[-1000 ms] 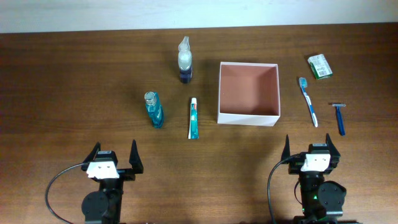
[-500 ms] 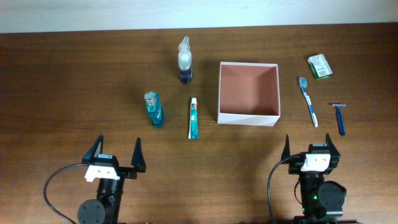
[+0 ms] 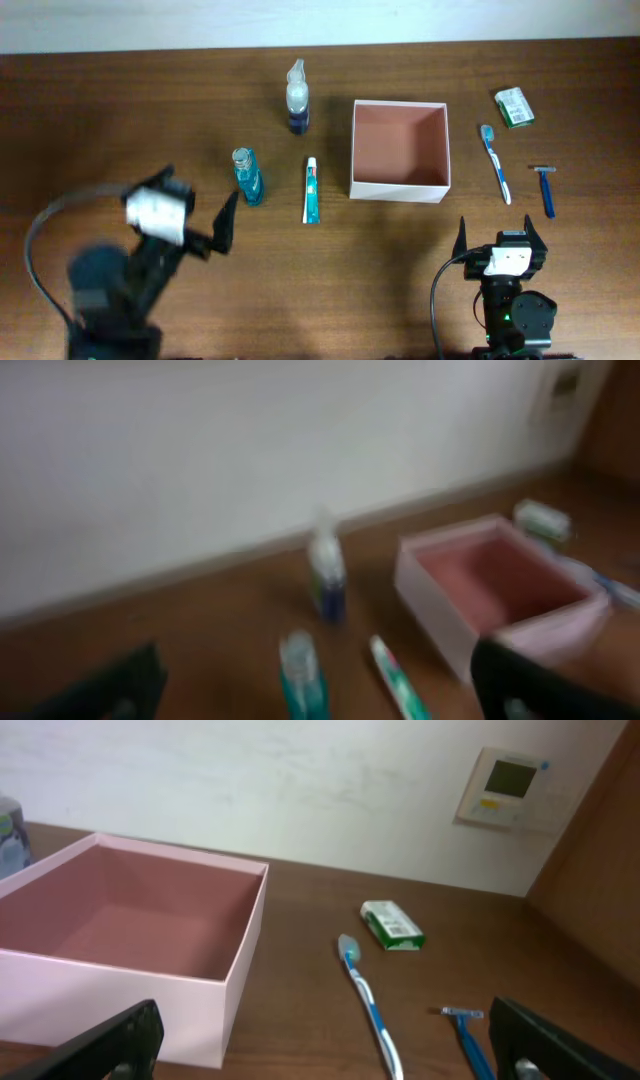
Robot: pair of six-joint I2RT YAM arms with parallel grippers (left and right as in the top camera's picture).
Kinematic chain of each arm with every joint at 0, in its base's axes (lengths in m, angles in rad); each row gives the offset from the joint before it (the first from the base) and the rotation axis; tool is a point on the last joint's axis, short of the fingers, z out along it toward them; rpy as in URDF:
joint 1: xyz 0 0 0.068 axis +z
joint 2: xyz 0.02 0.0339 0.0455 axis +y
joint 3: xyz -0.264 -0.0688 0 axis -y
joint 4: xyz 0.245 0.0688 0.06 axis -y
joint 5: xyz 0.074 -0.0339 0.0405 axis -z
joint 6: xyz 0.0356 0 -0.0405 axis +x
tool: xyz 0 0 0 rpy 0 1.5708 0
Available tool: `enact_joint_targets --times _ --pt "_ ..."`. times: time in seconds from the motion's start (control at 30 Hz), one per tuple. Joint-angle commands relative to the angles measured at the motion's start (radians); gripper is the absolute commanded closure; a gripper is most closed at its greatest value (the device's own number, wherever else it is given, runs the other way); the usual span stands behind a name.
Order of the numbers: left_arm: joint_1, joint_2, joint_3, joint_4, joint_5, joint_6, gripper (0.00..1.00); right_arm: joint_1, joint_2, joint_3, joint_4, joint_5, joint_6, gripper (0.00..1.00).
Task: Pack container
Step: 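Move the left gripper over the teal mouthwash bottle and lower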
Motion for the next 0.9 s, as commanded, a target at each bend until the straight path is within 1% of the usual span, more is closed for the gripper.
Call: enact_joint_targets --times 0.0,0.07,0.17,0.23,0.3,0.33,0.37,0.43,0.5,0.57,0.7,0.8,0.87 --pt "0.001 0.278 0.371 -0.282 0.014 0.063 0.01 0.009 -0.008 -0.005 -0.006 0.022 0.007 0.01" --pt "-0.012 0.435 0.584 -0.483 -0.053 0.066 0.01 0.009 -0.008 -0.005 -0.006 0.022 0.007 0.01" --pt "-0.039 0.628 0.84 -0.684 -0.097 0.065 0.01 0.009 -0.008 -0.005 -0.006 0.022 0.007 0.01" --pt "-0.059 0.739 0.983 -0.768 -0.053 0.065 0.01 0.009 -0.008 -0.005 -0.006 0.022 0.007 0.01" --pt "-0.074 0.814 1.074 -0.794 0.023 0.065 0.01 0.009 -0.008 -0.005 -0.006 0.022 0.007 0.01" --pt "-0.082 0.846 1.106 -0.792 0.034 0.066 0.0 0.009 -0.008 -0.005 -0.006 0.022 0.007 0.01" --pt "-0.093 0.873 1.133 -0.795 0.013 0.066 0.01 0.009 -0.008 -0.005 -0.006 0.022 0.007 0.01" --pt "-0.118 0.916 1.166 -0.819 -0.086 0.052 0.01 0.009 -0.008 -0.005 -0.006 0.022 0.007 0.01" --pt "-0.149 0.964 1.193 -0.874 -0.267 -0.054 0.01 0.009 -0.008 -0.005 -0.006 0.022 0.007 0.01" --pt "-0.172 1.009 1.207 -0.937 -0.353 -0.115 0.01 0.009 -0.008 -0.005 -0.006 0.022 0.007 0.01" --pt "-0.205 1.092 1.208 -1.044 -0.355 -0.143 0.01 0.009 -0.008 -0.005 -0.006 0.022 0.007 0.01" --pt "-0.224 1.131 1.208 -1.07 -0.337 -0.143 0.01 0.009 -0.008 -0.005 -0.006 0.022 0.007 0.01" --pt "-0.23 1.145 1.208 -1.065 -0.286 -0.143 0.01 0.009 -0.008 -0.005 -0.006 0.022 0.007 0.01"
